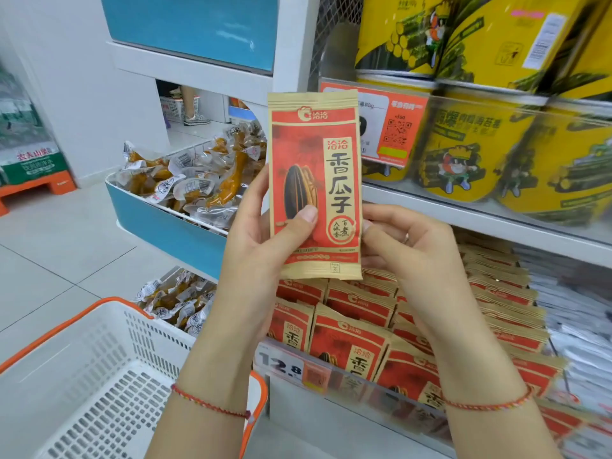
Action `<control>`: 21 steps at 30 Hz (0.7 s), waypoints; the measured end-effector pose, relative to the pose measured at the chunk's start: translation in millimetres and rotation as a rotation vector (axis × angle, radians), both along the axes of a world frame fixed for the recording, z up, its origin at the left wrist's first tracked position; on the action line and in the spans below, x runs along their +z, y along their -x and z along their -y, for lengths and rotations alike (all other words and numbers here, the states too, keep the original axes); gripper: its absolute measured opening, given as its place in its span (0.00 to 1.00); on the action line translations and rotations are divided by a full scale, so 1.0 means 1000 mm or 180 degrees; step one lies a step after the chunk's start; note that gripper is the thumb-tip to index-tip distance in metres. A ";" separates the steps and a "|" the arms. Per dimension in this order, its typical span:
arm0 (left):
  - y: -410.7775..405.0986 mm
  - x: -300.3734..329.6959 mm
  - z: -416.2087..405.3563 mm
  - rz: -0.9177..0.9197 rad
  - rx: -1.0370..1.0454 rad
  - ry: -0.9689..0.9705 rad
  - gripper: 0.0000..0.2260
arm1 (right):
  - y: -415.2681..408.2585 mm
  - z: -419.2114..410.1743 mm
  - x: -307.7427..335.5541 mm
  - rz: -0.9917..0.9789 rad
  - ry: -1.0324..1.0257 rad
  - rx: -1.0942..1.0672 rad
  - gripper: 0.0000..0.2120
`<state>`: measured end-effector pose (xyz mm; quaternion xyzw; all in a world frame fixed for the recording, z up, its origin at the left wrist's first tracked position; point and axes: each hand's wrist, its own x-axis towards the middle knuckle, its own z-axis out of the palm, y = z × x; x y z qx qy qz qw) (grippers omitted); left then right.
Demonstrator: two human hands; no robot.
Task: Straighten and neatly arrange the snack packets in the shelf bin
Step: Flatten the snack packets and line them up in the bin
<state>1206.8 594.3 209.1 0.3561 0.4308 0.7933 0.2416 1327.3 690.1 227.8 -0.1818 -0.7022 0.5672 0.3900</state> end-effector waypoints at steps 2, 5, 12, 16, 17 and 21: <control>-0.008 0.002 -0.002 -0.0088 0.0153 0.0080 0.28 | -0.004 -0.001 0.001 0.0141 -0.0006 0.0010 0.09; -0.023 0.008 0.000 -0.0116 0.0342 0.0193 0.25 | -0.014 0.001 0.005 0.0260 0.0024 0.0003 0.10; -0.061 0.014 0.026 -0.0916 0.0777 0.0581 0.21 | -0.042 0.028 0.014 -0.0032 0.0412 -0.0122 0.11; -0.084 0.015 0.044 -0.1636 0.1199 0.0829 0.23 | -0.057 0.043 0.028 -0.0033 0.0360 -0.0186 0.23; -0.090 0.014 0.048 -0.1856 0.1301 0.0886 0.23 | -0.060 0.045 0.030 -0.0083 0.0370 -0.0182 0.26; -0.111 0.010 0.062 -0.2591 0.1640 0.1054 0.26 | -0.072 0.057 0.036 -0.0209 0.0432 -0.0226 0.22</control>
